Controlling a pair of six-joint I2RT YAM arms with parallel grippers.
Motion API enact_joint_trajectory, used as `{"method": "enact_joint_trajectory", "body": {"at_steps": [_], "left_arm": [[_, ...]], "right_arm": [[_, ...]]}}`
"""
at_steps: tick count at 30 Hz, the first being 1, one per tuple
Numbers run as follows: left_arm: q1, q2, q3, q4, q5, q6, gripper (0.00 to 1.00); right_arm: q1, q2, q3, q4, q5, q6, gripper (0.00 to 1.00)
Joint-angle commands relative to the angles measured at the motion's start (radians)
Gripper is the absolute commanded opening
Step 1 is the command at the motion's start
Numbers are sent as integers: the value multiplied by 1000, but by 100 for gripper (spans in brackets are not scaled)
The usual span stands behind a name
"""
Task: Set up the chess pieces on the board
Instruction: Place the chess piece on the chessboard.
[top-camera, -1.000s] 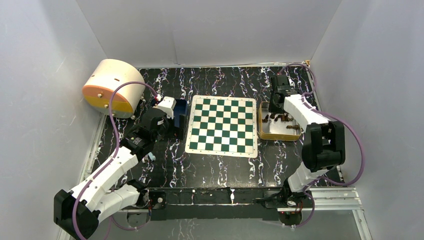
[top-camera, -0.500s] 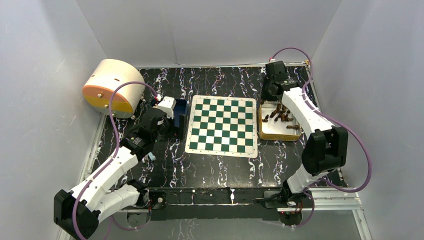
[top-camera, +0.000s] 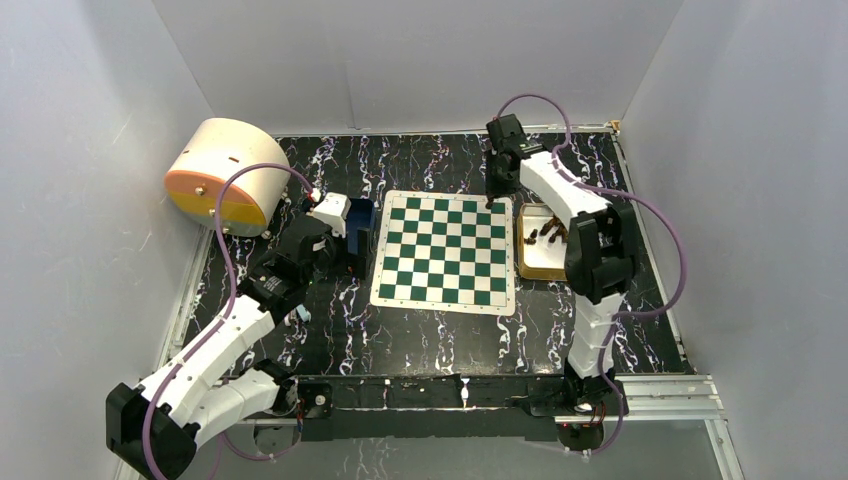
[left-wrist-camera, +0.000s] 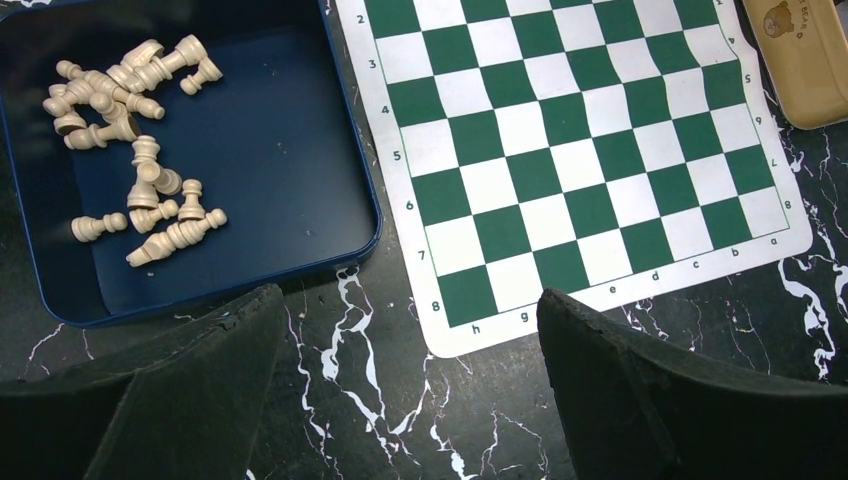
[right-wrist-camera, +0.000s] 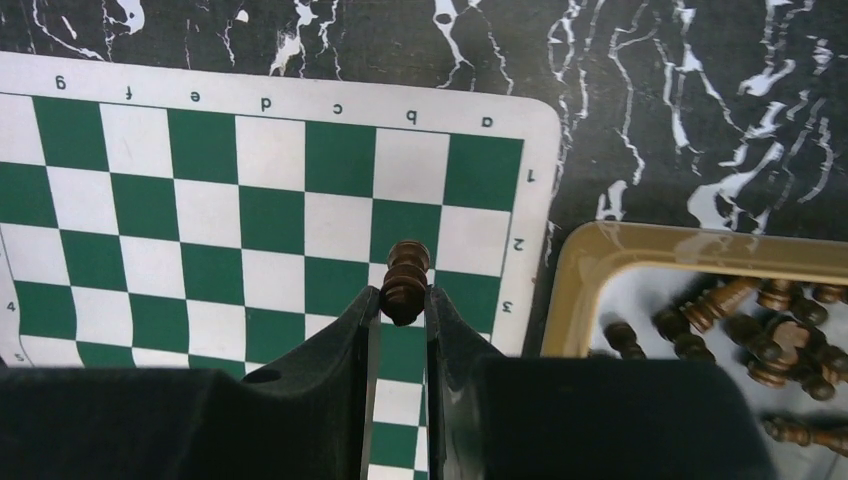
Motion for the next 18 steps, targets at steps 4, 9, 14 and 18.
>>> {"method": "enact_joint_trajectory", "body": {"at_steps": [4,9,14,18], "left_arm": [[8,-27,-8,14,-15,17,94],[7,-30,-10,14,-23,18,94],[8,-27,-10,13,-22,15,94],[8,-30,-11,11,-23,15,94]], "right_arm": [[30,91,125,-12,-6,-12,22],[38,150,179,-29,11,-9,22],[49,177,197,-14,-10,-5,22],[79,198,205,9,-28,-16,25]]}}
